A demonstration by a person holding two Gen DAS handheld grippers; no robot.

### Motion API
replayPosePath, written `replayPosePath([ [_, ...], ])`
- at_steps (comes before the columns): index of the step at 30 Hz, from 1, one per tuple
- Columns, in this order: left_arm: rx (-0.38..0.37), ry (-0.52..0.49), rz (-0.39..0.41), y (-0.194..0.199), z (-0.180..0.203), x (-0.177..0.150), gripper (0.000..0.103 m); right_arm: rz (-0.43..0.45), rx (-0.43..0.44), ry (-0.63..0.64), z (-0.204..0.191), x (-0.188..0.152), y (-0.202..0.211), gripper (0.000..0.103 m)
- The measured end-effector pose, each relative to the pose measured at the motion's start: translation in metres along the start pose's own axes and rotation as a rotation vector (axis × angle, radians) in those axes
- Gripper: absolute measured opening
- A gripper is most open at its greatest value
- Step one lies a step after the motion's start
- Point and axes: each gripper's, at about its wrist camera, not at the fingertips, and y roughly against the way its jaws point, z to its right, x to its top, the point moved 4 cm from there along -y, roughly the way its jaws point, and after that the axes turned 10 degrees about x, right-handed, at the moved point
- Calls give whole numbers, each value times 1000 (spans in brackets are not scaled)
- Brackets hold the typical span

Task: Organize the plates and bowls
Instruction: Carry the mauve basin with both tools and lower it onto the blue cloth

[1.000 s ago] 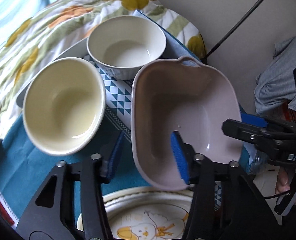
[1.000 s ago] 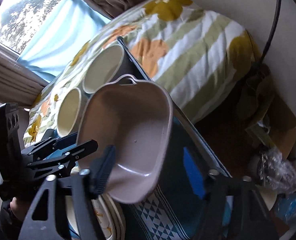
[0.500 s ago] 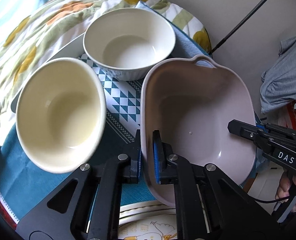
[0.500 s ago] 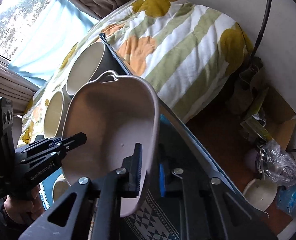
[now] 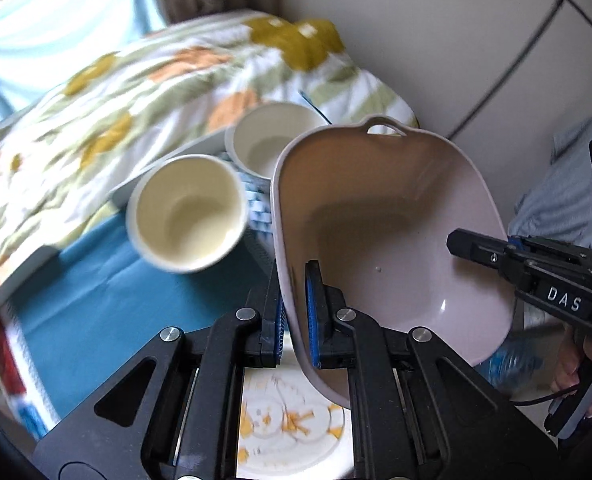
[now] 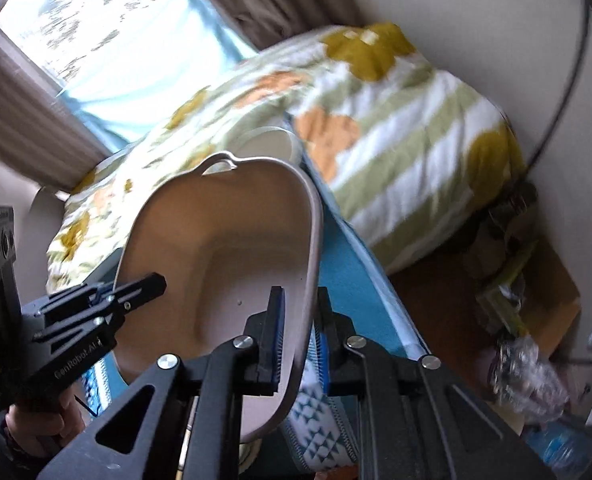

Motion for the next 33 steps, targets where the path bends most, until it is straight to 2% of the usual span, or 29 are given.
replayPosePath([
  [1, 21, 41, 21, 15, -8, -6, 8, 0, 0, 0, 0, 0, 0, 13],
  [6, 118, 207, 65, 63, -48, -43, 8, -40, 96, 164, -53, -4, 4, 13],
  [9, 168, 290, 69, 83, -73, -69, 8, -93, 171, 276, -102, -19, -7, 13],
  [12, 222, 366, 60, 99, -104, -101, 8, -122, 204, 309, -124, -28, -15, 13],
  [14, 254, 415, 47, 106, -130, -125, 8, -171, 237, 361, -156, -46, -34, 13],
  [20, 283, 502, 1, 104, -198, -185, 8, -248, 260, 390, -198, -81, -79, 13],
  [23, 282, 524, -27, 91, -234, -210, 8, -284, 261, 370, -224, -108, -121, 13],
  [29, 253, 504, -69, 56, -279, -250, 8, -267, 219, 366, -245, -145, -178, 13],
  [33, 235, 481, -77, 34, -292, -263, 8, -253, 209, 348, -243, -154, -192, 13],
])
